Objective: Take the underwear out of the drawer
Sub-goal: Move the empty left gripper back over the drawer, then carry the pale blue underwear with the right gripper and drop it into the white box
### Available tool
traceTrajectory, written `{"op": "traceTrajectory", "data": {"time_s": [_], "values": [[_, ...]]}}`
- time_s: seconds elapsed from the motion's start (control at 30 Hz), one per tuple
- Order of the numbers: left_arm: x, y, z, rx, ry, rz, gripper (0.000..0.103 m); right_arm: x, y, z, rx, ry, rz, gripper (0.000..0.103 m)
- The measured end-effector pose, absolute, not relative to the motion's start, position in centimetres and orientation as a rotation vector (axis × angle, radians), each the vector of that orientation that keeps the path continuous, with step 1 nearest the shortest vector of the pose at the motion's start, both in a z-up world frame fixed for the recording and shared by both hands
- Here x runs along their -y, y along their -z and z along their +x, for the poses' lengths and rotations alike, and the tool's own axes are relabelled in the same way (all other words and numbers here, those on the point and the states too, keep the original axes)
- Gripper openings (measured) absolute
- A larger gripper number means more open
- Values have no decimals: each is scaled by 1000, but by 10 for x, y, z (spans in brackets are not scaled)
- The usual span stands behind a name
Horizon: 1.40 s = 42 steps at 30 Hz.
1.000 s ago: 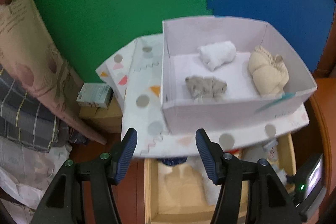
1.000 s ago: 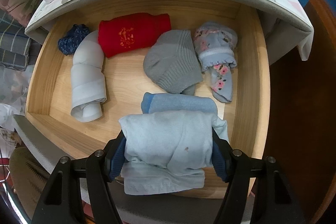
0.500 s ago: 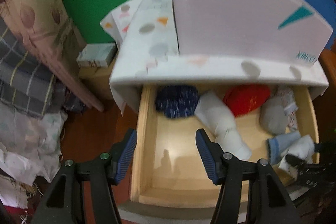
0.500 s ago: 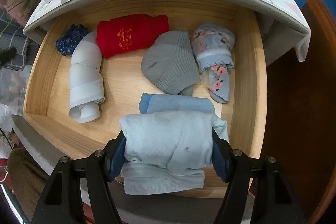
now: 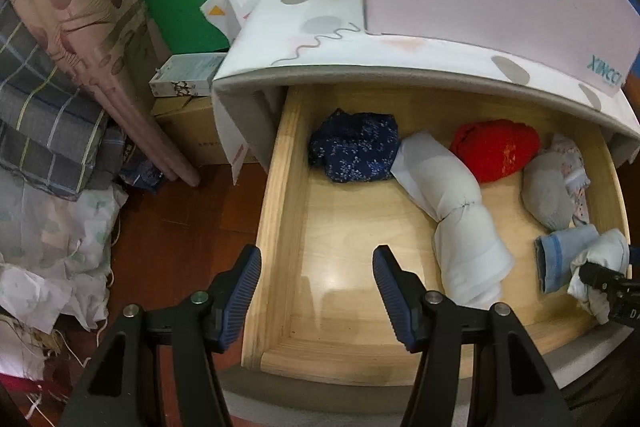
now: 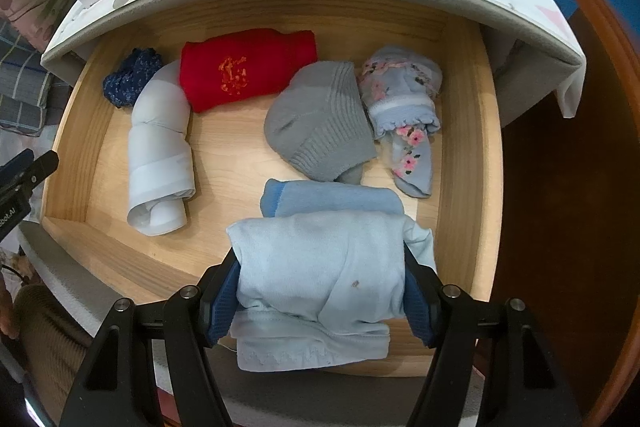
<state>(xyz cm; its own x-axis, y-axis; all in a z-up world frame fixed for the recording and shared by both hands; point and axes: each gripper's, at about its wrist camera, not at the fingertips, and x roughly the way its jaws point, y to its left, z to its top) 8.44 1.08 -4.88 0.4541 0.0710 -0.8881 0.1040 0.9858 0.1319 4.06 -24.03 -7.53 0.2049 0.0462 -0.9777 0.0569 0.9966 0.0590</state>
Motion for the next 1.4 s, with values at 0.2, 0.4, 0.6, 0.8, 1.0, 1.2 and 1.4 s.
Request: {"op": "traceTrajectory", "data": {"time_s": [0.2,0.4,0.6,0.8,1.0,1.2,1.4], "values": [[-10,53,84,-1113,17,175,60,242,70,39,-1335,19,90,66],[-5,52,81,-1092,21,196,60,248,64,37,-1312,30,110,66],[-4,54,81,-1094,25,199,60,256,50,40,-1279,28,172,66],[-4,54,82,-1094,26,197,60,256,4,49,-1206,11,157,66],[-4,54,82,-1092,26,197,60,257,-62,63,-1110,-10,136,66],[-4,54,82,-1092,25,197,60,258,-128,91,-1005,-14,100,66],[-5,55,82,-1098,29,189,60,253,-160,138,-963,13,54,66]]}}
